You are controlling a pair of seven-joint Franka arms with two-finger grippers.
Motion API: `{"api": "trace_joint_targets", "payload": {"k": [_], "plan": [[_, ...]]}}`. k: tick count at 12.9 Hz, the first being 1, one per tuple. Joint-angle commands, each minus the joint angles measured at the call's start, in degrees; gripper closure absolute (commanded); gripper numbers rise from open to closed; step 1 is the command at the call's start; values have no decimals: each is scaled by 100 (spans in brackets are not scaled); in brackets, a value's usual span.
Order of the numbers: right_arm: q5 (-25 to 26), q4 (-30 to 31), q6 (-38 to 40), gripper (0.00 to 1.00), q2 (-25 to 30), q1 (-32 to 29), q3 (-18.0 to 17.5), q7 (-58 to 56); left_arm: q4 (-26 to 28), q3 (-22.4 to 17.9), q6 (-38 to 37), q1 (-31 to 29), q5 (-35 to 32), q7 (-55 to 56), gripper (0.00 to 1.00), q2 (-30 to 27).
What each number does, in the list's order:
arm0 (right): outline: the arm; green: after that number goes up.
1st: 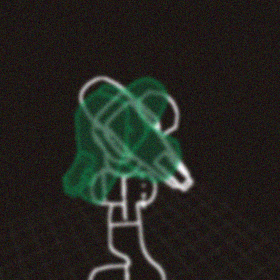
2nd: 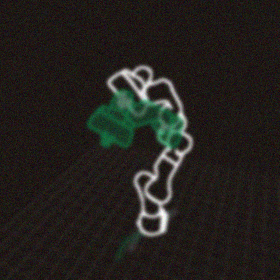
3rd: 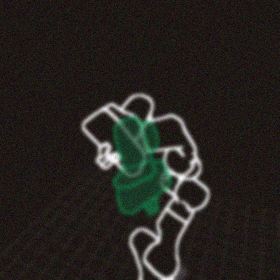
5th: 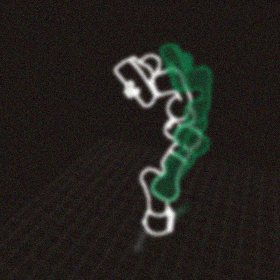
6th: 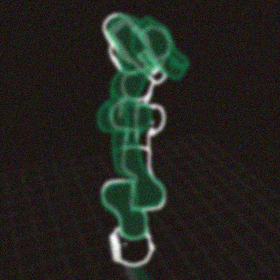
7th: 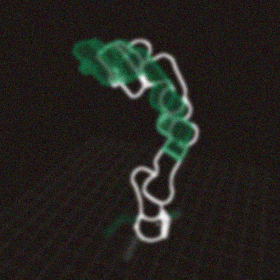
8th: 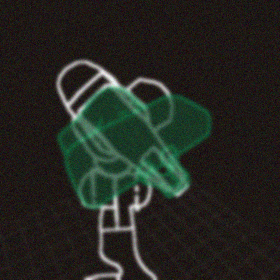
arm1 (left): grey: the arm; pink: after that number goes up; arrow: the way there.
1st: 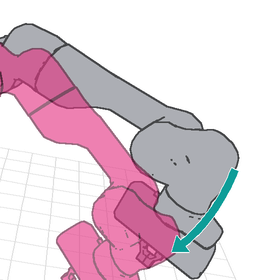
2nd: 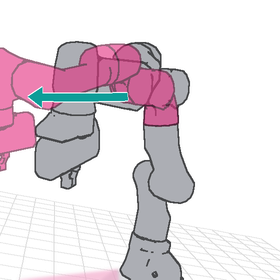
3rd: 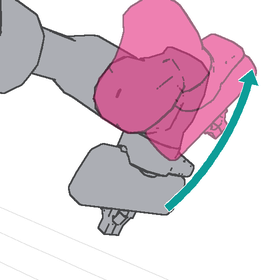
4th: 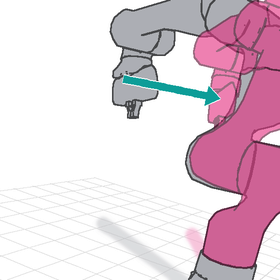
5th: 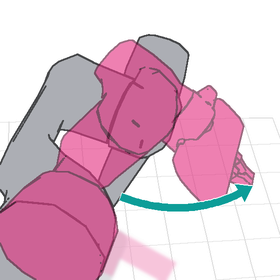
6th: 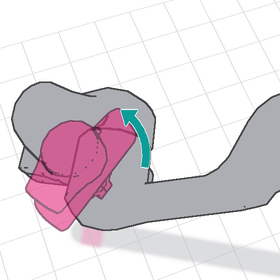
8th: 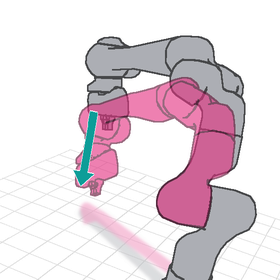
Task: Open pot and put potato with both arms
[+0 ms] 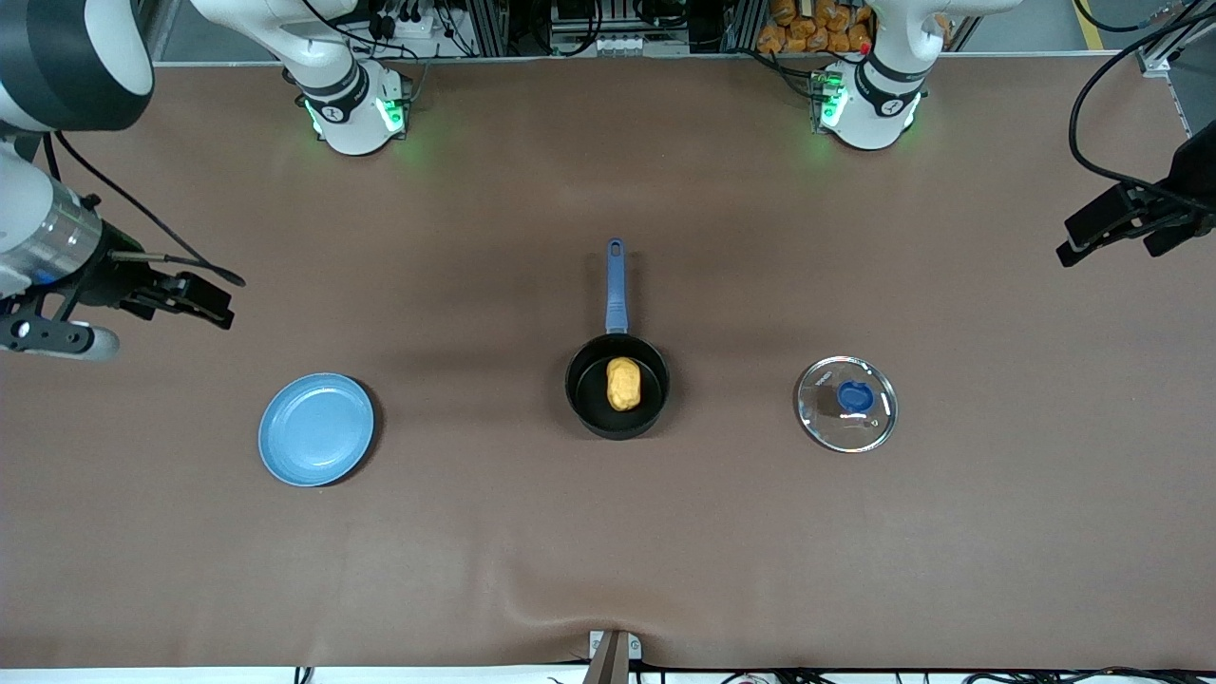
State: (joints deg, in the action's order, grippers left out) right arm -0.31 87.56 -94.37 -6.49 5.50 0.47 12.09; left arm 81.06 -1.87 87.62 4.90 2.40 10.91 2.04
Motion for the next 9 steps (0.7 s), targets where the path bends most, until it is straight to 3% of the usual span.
{"api": "trace_joint_targets", "payload": {"k": [1,9], "plan": [[-5,524,-143,0,490,-198,-108,-251,138,2,-43,-50,94,-195,0,-160],[66,876,-318,0,851,-190,-108,-225,147,-7,-43,-41,94,-195,0,-133]]}}
